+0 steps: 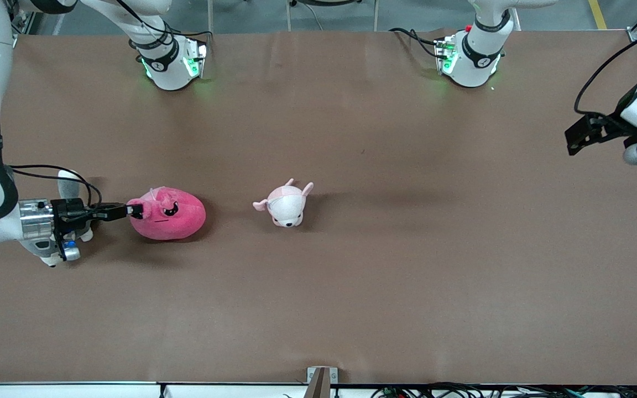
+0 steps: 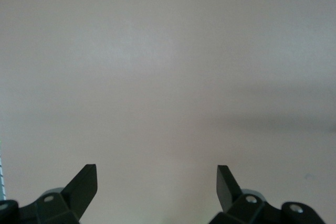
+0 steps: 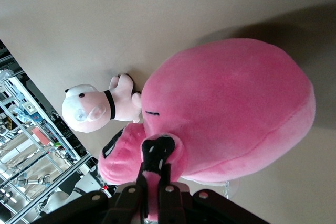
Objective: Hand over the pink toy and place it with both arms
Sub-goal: 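Open the right gripper and withdraw it from the pink plush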
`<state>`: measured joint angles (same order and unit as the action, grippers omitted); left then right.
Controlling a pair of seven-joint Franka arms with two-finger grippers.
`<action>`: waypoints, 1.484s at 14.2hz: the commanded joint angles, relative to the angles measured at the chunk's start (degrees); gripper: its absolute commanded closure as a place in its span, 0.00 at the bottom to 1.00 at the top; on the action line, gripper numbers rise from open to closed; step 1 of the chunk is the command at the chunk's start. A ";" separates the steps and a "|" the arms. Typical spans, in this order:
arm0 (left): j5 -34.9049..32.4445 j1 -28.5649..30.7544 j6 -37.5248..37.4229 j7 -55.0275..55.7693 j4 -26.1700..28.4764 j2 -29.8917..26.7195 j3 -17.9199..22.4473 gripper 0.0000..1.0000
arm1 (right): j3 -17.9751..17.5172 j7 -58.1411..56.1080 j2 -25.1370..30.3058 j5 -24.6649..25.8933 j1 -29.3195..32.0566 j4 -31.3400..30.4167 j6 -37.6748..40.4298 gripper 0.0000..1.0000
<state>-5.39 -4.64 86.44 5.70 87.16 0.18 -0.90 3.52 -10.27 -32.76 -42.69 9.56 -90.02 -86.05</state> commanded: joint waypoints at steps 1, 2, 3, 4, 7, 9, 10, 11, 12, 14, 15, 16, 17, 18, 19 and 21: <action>1.79 -1.25 0.39 -1.04 6.25 -5.88 1.87 0.00 | -0.97 -1.42 -2.65 -2.39 1.17 2.30 0.62 0.99; 1.70 -1.25 0.39 -0.86 7.40 -7.19 1.26 0.00 | -0.97 -1.94 -3.00 -2.57 1.43 2.30 0.62 1.00; 1.79 -1.08 0.39 -0.69 8.19 -8.25 0.47 0.00 | -0.97 -2.12 -3.18 -2.75 1.52 2.30 0.53 0.99; 1.79 -0.73 0.30 0.27 9.07 -9.13 -0.49 0.00 | -0.97 -1.86 -3.27 -2.84 1.26 2.30 0.36 0.98; 1.79 0.15 0.22 5.19 10.22 -10.37 -4.27 0.00 | -0.97 2.60 -2.66 -2.57 0.99 4.14 0.97 0.00; 1.96 0.15 -0.22 6.78 10.22 -10.46 -5.51 0.00 | -0.80 5.07 -1.52 -1.70 0.99 7.47 2.01 0.00; 2.23 0.24 -0.22 6.78 10.13 -10.46 -5.60 0.00 | -0.71 6.21 0.05 -0.13 1.08 8.80 3.42 0.00; 2.67 0.33 -0.31 6.70 10.13 -10.46 -5.43 0.00 | -0.79 6.83 1.55 3.02 0.73 10.37 3.78 0.00; 4.15 0.24 -0.22 6.61 10.05 -10.46 -5.16 0.00 | -1.06 7.01 3.65 7.66 0.38 11.87 3.87 0.00; 5.13 0.24 -0.05 6.61 9.87 -10.37 -5.07 0.00 | -1.15 7.80 7.69 16.46 -1.55 13.55 3.70 0.00; 5.13 0.33 0.13 6.52 9.87 -10.37 -5.07 0.00 | -1.06 7.89 9.98 20.76 -2.52 13.55 3.69 0.00; 5.22 0.33 0.21 6.17 9.87 -10.29 -4.99 0.00 | -1.06 7.89 11.83 24.89 -3.05 13.64 3.69 0.00; 5.65 0.42 0.22 5.82 9.87 -10.11 -4.99 0.00 | -1.06 7.89 13.85 29.46 -3.84 13.64 3.26 0.00; 6.01 0.76 0.22 5.47 9.87 -10.11 -4.90 0.00 | -1.06 7.89 15.09 33.16 -4.45 14.16 3.17 0.00; 6.53 1.38 0.22 5.38 9.87 -10.02 -4.90 0.00 | -1.15 7.89 16.14 37.37 -5.42 15.65 3.25 0.00; 6.54 1.47 0.65 5.38 9.87 -9.93 -4.99 0.00 | -1.23 7.89 18.34 43.19 -6.39 16.45 3.25 0.00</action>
<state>0.04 -3.86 86.48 12.18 96.48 -9.09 -5.79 2.54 -3.10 -16.69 -4.53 4.04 -73.54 -82.41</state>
